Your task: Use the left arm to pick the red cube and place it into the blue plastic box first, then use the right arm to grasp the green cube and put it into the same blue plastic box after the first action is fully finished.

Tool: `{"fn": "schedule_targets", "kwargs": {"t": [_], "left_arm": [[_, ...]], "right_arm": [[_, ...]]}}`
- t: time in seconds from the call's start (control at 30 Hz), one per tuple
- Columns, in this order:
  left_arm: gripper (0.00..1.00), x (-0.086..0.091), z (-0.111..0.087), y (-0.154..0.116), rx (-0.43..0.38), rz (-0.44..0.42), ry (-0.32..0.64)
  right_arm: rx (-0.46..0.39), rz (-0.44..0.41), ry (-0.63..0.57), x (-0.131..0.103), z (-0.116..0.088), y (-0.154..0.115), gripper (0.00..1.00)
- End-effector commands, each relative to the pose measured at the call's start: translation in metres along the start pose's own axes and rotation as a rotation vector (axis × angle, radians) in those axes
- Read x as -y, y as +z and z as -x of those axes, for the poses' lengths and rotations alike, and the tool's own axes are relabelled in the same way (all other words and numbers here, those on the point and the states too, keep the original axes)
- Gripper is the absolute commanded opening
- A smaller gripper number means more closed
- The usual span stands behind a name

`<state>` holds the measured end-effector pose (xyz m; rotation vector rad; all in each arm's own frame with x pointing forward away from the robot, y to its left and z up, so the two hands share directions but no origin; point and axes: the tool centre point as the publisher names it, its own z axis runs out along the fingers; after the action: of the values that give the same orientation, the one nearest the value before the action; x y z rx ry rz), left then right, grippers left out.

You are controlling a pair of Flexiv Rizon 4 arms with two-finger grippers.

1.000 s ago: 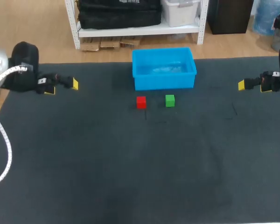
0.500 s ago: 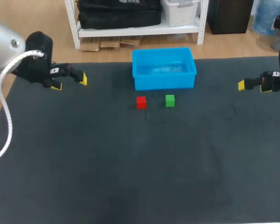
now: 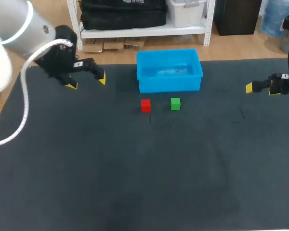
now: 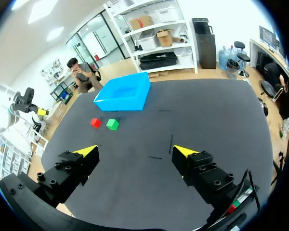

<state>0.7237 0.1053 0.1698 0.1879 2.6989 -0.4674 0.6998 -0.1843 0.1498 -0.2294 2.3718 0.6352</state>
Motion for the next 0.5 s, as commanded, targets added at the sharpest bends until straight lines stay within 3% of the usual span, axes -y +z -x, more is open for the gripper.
{"fn": "schedule_targets", "kwargs": {"t": [0.03,0.5], "left_arm": [[1.0,0.01,0.013,0.013,-0.06,0.107,-0.013],[1.0,0.032,0.024,0.039,-0.148,0.159,-0.018]], "right_arm": [[-0.001,0.0,0.0,0.0,0.0,0.0,1.0],[-0.001,0.0,0.0,0.0,0.0,0.0,1.0]]}}
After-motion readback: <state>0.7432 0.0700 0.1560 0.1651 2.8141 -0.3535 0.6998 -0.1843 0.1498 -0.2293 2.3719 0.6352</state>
